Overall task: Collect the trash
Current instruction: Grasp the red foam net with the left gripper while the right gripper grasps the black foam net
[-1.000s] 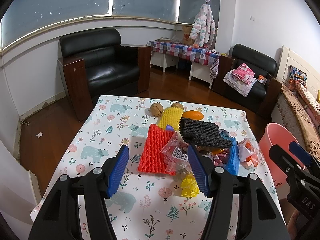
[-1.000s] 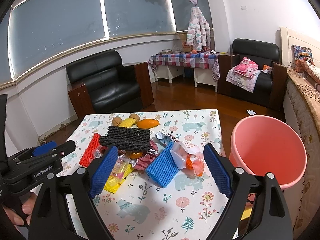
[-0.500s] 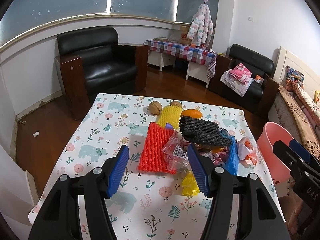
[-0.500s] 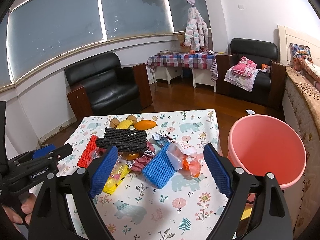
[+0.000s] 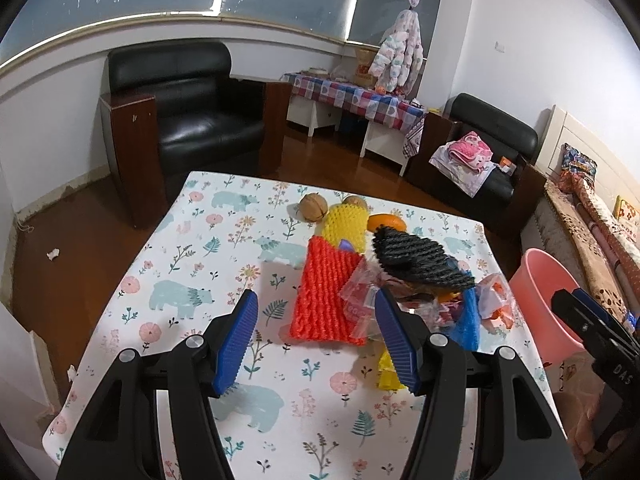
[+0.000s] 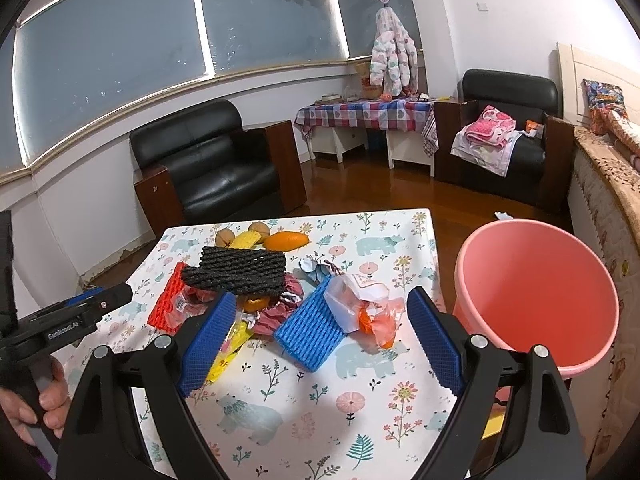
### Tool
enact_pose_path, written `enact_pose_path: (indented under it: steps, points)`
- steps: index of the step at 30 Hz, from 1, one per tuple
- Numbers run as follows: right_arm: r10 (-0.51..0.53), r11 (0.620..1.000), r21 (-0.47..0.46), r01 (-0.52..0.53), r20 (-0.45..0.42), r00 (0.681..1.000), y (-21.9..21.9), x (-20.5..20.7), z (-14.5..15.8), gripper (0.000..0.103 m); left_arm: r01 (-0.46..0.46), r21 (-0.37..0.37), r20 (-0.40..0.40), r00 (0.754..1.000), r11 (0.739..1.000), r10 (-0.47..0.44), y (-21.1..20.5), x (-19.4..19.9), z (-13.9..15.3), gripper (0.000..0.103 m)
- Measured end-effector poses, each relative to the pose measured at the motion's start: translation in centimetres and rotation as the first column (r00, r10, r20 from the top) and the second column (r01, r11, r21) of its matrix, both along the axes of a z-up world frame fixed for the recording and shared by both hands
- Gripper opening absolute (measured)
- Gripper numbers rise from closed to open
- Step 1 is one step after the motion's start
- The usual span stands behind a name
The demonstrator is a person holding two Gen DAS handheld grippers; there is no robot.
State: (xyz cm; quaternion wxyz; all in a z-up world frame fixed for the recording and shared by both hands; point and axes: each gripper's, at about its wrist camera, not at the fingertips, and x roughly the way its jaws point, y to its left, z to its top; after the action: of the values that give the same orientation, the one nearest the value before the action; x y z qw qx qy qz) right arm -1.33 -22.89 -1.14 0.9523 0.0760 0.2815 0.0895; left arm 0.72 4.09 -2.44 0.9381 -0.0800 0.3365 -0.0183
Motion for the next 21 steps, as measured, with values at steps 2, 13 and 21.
enact_pose_path:
  steps: [2, 13, 21]
  points:
    - [0.022, 1.000, 0.009, -0.022, -0.006, 1.000, 0.2, 0.2, -0.1, 0.088, -0.002, 0.007, -0.010, 1.000, 1.000, 0.002, 0.3, 0.5, -0.5, 0.055]
    - [0.186, 0.982, 0.046, -0.184, -0.028, 0.982, 2.0, 1.4, -0.3, 0.082, 0.051, -0.046, -0.120, 0.991, 0.998, -0.056, 1.0, 4.4, -4.2, 0.048]
    - [0.296, 0.955, -0.002, -0.297, -0.031, 0.955, 4.6, 3.3, 0.4, 0.081, 0.076, -0.105, -0.130, 0.987, 0.992, -0.090, 1.4, 5.4, -5.1, 0.009]
